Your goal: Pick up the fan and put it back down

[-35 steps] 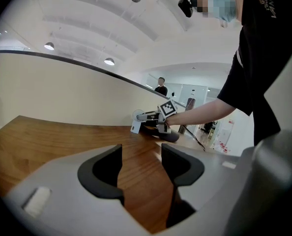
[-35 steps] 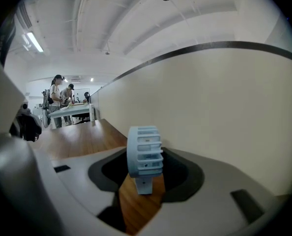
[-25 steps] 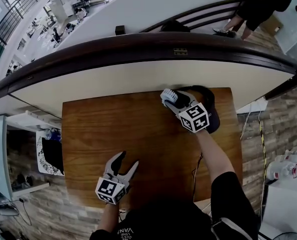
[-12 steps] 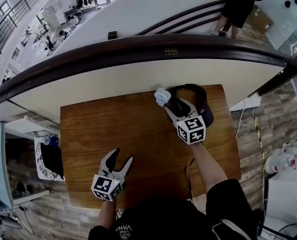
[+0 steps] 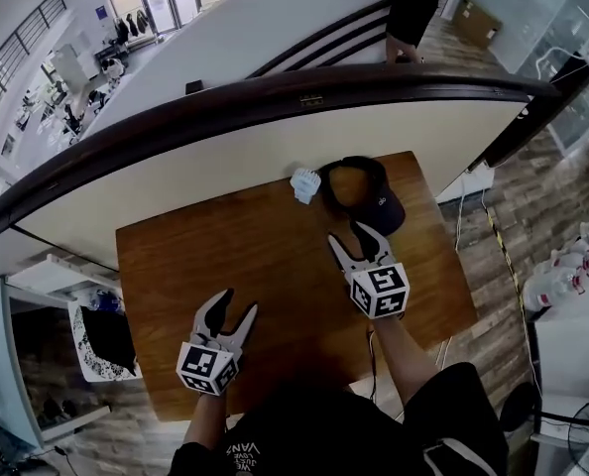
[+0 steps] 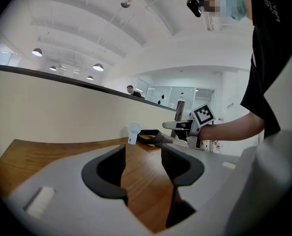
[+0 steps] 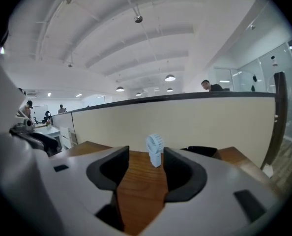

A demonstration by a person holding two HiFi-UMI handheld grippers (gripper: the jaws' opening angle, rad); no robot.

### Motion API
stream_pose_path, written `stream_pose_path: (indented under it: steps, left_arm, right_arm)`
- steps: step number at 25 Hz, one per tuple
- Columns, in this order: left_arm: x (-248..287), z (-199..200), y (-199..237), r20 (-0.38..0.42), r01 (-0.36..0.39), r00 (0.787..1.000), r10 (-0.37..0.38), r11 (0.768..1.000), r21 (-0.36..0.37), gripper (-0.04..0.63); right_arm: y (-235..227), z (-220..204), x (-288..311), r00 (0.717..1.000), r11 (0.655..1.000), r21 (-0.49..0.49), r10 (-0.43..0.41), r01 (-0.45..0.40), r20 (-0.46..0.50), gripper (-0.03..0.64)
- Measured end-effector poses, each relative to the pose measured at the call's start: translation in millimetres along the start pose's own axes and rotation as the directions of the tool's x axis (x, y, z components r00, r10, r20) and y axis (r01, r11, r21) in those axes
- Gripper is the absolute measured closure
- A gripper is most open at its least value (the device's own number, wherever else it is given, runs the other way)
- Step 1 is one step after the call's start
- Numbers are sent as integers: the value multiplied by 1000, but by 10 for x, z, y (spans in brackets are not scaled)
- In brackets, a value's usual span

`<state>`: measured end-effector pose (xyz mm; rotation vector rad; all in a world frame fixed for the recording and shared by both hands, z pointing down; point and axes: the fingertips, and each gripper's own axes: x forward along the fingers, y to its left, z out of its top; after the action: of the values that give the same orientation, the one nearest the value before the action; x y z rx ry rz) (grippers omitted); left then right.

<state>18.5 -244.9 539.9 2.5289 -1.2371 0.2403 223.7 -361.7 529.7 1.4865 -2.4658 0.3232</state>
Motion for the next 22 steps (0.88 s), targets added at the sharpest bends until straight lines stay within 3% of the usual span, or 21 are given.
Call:
stream_pose_path:
  steps: [11,22]
  left_arm:
    - [-362,17,-48,1,93,996,-93,994,49,408]
    - [-773,-42,-131,-1,174,985,-175,979,108,543]
  right_arm:
    - [551,-57,-743,993,992,67,-109,106,50,471]
    - [1151,-237,-1244,981,979,106,-184,176,63,574]
